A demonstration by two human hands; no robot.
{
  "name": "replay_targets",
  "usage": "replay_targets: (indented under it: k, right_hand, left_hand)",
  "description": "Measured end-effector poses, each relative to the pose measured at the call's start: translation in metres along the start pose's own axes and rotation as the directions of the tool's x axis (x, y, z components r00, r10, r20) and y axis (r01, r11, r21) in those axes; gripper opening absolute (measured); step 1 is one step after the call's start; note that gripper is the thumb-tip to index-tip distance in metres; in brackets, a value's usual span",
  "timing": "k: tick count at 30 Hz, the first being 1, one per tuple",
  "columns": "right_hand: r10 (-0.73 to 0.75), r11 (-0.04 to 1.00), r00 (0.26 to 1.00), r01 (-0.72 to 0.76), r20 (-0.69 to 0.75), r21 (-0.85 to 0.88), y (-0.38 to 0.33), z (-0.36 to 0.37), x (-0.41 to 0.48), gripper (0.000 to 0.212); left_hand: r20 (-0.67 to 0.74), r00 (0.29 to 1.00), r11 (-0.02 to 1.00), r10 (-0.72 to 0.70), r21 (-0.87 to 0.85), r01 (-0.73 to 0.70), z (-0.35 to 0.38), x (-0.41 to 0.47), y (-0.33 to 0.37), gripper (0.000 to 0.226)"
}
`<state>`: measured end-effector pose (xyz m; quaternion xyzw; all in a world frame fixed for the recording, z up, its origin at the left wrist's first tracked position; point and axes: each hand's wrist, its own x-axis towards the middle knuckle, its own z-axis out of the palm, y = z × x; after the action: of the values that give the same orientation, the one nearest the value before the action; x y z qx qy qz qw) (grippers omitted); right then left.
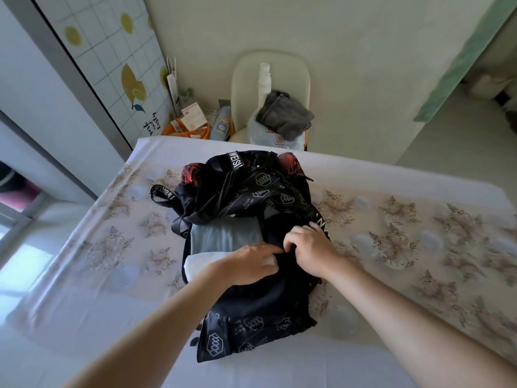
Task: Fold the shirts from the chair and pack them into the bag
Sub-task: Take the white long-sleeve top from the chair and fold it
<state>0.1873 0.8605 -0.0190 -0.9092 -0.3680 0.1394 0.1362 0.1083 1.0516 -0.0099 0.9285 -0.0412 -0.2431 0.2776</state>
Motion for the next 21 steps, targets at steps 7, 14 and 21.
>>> replay_targets:
  k: [7,14,21]
  right_hand:
    - [-0.024,0.991,0.951,0.062,0.308,-0.115,-0.018,0.016,0.022,0.056]
    - [0.075,0.978,0.961,-0.018,0.266,-0.209,0.005,0.017,0.015,0.049]
    - [0.089,0.996,0.993,-0.087,0.081,-0.031,-0.037,0.024,0.014,0.053]
  left_hand:
    - [-0.318,0.947,0.976,0.043,0.214,0.027,0.030,-0.021,-0.019,0.045]
    - [-0.090,0.995,0.998,0.035,0.057,-0.030,0.025,-0.017,-0.022,0.051]
    - [-0.323,0.946,0.993,-0.020,0.102,0.056,0.023,-0.009,-0.029,0.036]
